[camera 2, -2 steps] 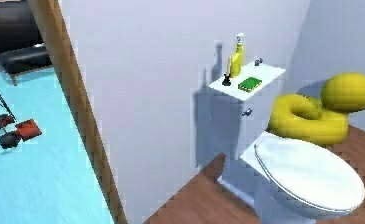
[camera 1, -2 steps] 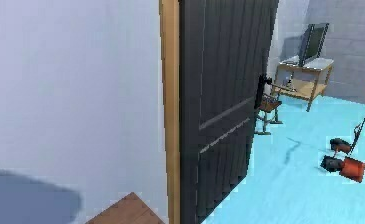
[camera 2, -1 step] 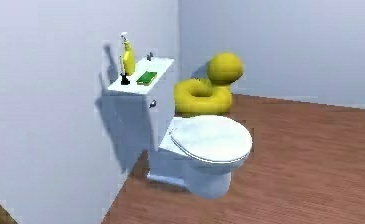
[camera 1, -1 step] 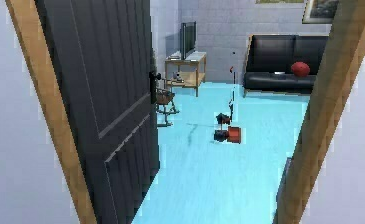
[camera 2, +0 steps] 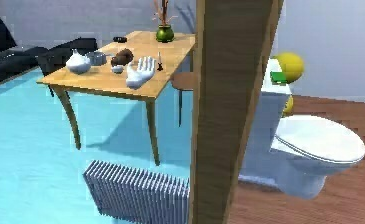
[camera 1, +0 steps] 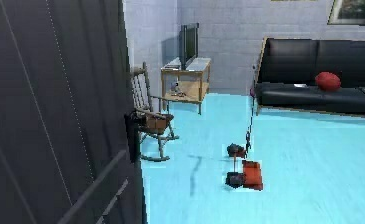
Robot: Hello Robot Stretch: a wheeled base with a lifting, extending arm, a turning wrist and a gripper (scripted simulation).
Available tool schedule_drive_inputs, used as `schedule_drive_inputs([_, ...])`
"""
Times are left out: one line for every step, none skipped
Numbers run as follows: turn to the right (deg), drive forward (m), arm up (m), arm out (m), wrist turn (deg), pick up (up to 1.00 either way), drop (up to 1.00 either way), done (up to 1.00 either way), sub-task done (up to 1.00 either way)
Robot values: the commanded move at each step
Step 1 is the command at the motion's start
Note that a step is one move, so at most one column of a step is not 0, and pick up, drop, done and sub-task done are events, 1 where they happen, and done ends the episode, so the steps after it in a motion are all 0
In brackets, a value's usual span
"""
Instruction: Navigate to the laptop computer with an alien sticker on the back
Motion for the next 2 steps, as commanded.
schedule_drive_inputs([39.0, 0.00, 0.00, 0.00, 0.0, 0.00, 0.00, 0.00, 0.00])
schedule_drive_inputs([0.0, 0.95, 0.00, 0.00, 0.0, 0.00, 0.00, 0.00, 0.00])
